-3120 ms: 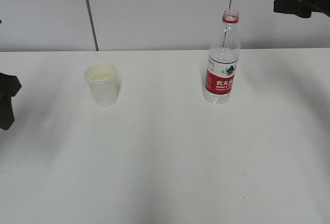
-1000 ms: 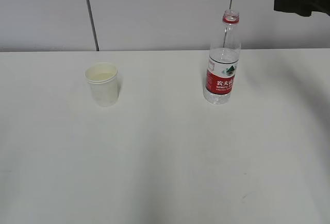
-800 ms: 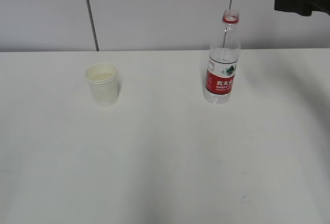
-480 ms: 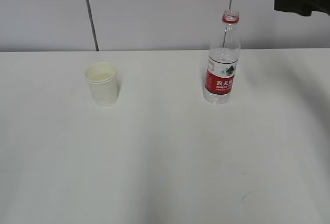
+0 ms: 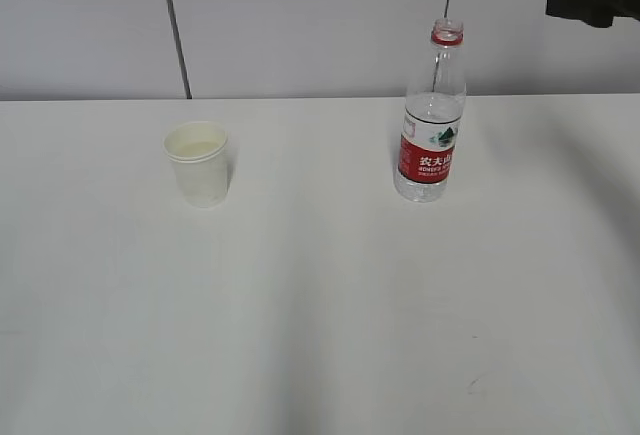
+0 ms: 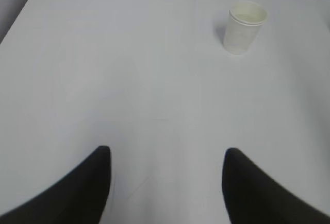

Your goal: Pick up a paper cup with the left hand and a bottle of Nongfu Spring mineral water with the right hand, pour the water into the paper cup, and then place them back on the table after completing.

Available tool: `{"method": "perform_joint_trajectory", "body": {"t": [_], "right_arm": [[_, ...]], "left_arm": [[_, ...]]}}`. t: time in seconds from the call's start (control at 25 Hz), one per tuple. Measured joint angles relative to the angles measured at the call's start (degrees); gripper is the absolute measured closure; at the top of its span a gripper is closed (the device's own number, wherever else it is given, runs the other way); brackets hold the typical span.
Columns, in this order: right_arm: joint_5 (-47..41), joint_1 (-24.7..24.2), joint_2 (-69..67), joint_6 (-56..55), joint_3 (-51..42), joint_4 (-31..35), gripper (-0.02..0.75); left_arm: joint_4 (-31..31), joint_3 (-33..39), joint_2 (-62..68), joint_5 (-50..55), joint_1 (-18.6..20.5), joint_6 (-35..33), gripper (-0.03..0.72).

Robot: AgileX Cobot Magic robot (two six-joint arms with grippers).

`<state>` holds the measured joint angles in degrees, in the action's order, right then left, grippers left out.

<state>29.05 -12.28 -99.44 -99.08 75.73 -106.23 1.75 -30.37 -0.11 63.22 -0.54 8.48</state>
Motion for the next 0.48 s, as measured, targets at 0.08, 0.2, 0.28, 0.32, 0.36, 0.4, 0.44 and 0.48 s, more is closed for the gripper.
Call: {"method": "perform_joint_trajectory", "body": {"t": [0.08,0.2,0.28,0.32,0.36,0.4,0.44,0.48], "right_arm": [[-1.5,0.0,0.0,-0.1,0.0,0.0,0.150],[-3.4,-0.1,0.0,-0.1,0.0,0.0,0.150],[-4.0,-0.3,0.0,-0.1,0.0,0.0,0.150],[-4.2,-0.3,0.0,-0.1,0.0,0.0,0.150],[-4.3,-0.3,0.0,-0.1,0.0,0.0,0.150],[-4.9,-0.3,0.0,-0.1,0.0,0.0,0.150],[-5.6,-0.3,0.0,-0.1,0.0,0.0,0.150],[-7.2,-0.2,0.0,-0.1,-0.4,0.0,0.150]], "left_arm": [[0.0,0.0,0.0,0.0,0.0,0.0,0.261],[0.0,0.0,0.0,0.0,0.0,0.0,0.261],[0.0,0.0,0.0,0.0,0.0,0.0,0.261],[0.0,0.0,0.0,0.0,0.0,0.0,0.261],[0.0,0.0,0.0,0.0,0.0,0.0,0.261],[0.0,0.0,0.0,0.0,0.0,0.0,0.261],[0.0,0.0,0.0,0.0,0.0,0.0,0.261],[0.0,0.0,0.0,0.0,0.0,0.0,0.261]]}}
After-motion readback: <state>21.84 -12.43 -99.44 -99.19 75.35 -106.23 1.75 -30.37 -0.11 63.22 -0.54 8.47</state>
